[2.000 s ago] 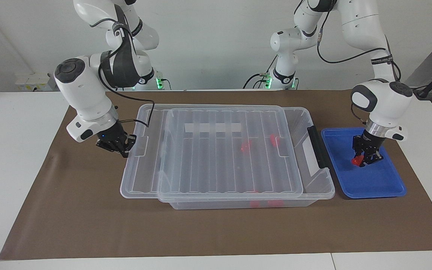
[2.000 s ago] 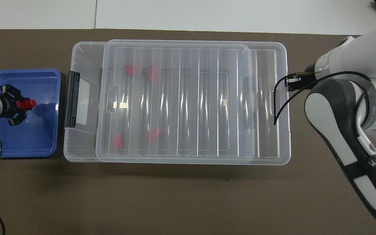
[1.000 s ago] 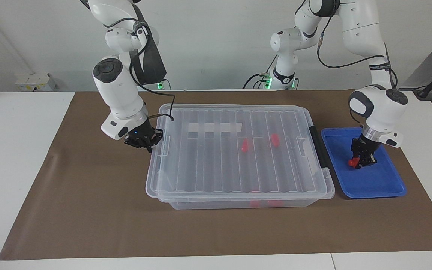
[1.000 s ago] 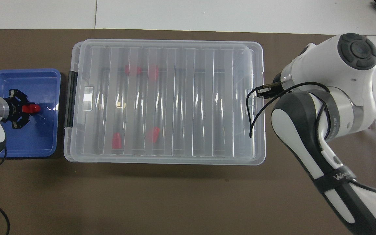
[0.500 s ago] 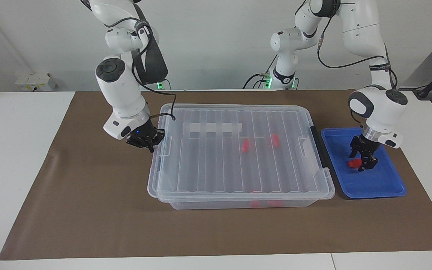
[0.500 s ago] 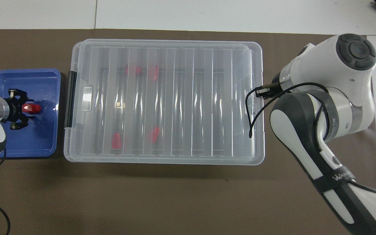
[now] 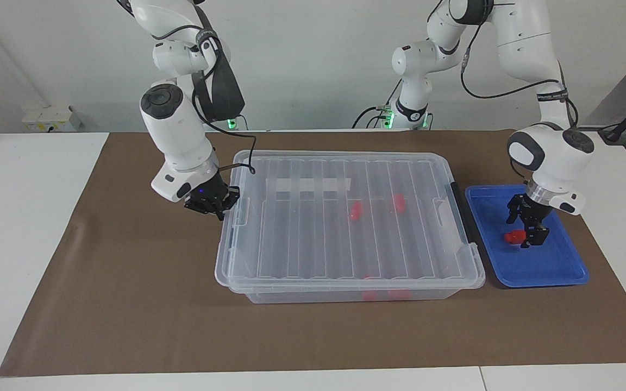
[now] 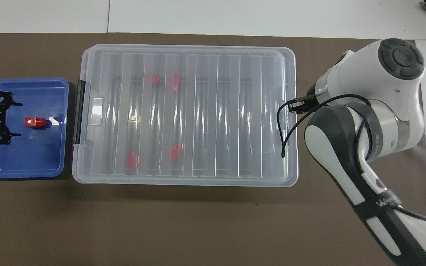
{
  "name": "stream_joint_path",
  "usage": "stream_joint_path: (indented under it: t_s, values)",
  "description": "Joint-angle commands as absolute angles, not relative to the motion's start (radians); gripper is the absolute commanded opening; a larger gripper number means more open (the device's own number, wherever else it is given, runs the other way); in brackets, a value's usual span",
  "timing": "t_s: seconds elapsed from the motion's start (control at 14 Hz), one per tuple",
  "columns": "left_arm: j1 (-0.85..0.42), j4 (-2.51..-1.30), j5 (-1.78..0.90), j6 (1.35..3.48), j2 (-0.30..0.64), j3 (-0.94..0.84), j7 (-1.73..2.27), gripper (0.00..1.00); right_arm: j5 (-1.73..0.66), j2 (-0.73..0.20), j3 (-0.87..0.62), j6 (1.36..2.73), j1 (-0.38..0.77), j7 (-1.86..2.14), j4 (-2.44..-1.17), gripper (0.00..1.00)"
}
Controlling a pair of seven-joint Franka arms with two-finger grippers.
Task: Place red block in blue tray from box
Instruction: 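Open the left gripper on the block while the right gripper withdraws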
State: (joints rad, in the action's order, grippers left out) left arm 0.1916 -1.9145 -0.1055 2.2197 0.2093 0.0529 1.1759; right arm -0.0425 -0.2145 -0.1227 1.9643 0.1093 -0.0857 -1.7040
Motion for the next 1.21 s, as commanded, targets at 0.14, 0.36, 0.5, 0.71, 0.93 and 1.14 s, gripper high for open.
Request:
stream_joint_path:
  t_s: [0.14, 0.36, 0.5, 0.71, 0.93, 1.14]
  values:
    - [0.181, -1.743, -0.046, 1.926, 0.153, 0.045, 1.051, 1.0, -0.037, -0.155, -0.121, 1.916, 0.057, -0.08, -1.72, 0.0]
    - [0.181, -1.704, -0.032, 1.839, 0.085, 0.037, 0.793, 1.0, -0.029, -0.124, -0.12, 1.872, 0.023, -0.083, -1.723, 0.0]
    - [0.179, -1.707, -0.032, 1.777, 0.016, 0.034, 0.553, 1.0, 0.029, -0.097, -0.118, 1.853, 0.017, -0.089, -1.729, 0.0]
    - [0.178, -1.707, -0.032, 1.683, -0.035, -0.012, 0.19, 1.0, 0.072, -0.065, -0.118, 1.83, -0.002, -0.153, -1.741, 0.0]
    - [0.176, -1.732, -0.034, 1.675, -0.054, -0.052, 0.014, 1.0, 0.075, -0.032, -0.121, 1.824, -0.02, -0.158, -1.741, 0.04]
    - [0.123, -1.749, -0.034, 1.687, -0.064, -0.066, 0.018, 1.0, 0.068, -0.023, -0.118, 1.78, -0.032, -0.156, -1.694, 0.45]
